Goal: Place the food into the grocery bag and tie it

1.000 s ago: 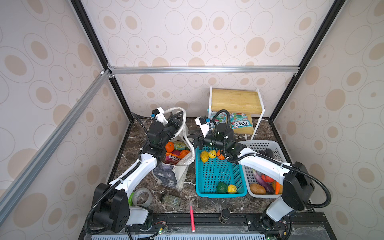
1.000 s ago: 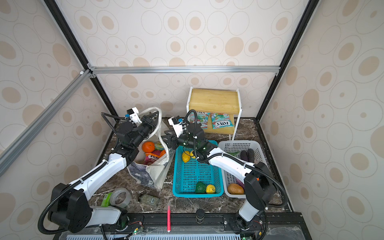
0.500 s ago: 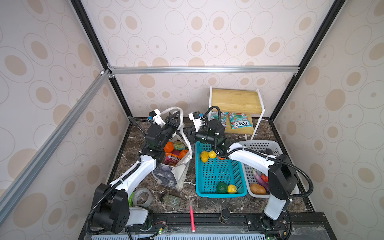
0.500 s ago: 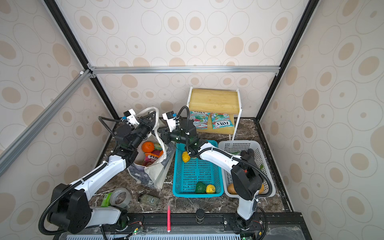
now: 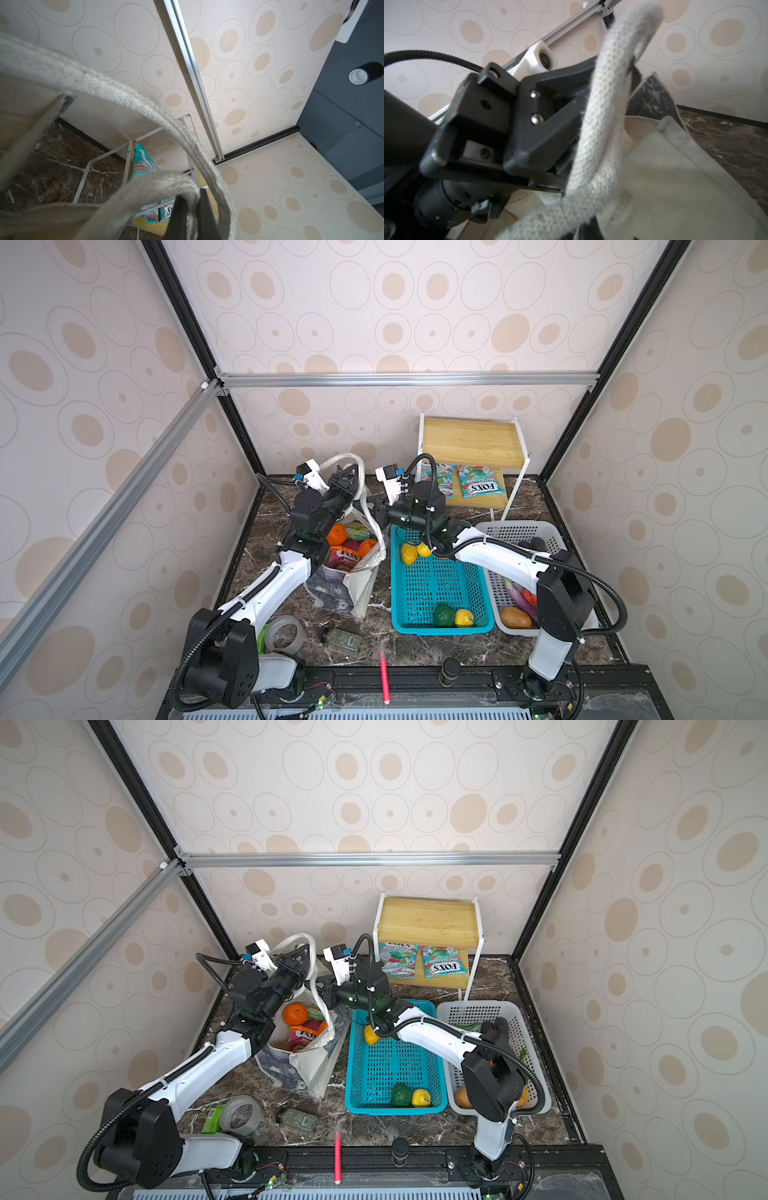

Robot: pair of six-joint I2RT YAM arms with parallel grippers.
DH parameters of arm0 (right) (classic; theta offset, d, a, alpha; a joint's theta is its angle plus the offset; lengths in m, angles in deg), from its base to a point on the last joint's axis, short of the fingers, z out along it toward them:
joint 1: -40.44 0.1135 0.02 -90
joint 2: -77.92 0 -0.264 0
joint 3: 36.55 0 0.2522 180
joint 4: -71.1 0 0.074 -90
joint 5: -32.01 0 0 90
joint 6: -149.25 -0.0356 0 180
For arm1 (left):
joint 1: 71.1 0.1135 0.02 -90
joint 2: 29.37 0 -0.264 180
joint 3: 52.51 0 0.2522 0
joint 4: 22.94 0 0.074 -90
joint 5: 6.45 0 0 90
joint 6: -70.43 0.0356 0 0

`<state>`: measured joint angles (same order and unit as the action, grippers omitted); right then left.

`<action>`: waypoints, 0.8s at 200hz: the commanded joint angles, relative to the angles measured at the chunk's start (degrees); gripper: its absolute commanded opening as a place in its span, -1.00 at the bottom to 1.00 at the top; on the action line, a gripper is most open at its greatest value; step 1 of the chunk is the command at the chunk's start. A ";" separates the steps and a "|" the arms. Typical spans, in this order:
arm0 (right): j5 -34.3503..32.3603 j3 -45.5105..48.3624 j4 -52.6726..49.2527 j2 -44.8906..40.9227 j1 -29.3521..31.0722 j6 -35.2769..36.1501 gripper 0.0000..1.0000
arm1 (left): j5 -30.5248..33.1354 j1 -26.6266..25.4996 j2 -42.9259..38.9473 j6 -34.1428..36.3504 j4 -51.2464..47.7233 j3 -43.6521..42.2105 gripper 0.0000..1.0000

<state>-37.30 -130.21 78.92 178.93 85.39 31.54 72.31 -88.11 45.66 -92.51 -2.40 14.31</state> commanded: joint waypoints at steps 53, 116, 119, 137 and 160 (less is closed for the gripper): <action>-17.92 1.89 -16.29 -9.10 -0.48 0.84 -1.00 | -1.84 6.81 -10.24 8.14 -13.63 1.87 -1.00; -28.91 -1.54 -27.90 -10.79 -0.59 0.67 -1.00 | -5.92 16.12 -15.56 13.72 -24.32 3.49 -1.00; -29.33 -1.85 -28.28 -10.81 -0.51 0.93 -1.00 | -5.97 16.82 -15.60 13.93 -24.62 3.60 -1.00; -31.39 -4.44 -30.72 -10.66 -0.47 3.22 -1.00 | -5.58 20.43 -15.23 15.94 -26.68 6.15 -1.00; -34.31 -8.58 -34.39 -9.67 -0.29 6.30 -1.00 | -6.16 26.07 -13.08 16.35 -27.52 10.16 -1.00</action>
<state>-62.09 -134.08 50.40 170.28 86.00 33.97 64.20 -68.03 32.21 -79.88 -30.85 17.37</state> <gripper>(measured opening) 0.050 0.076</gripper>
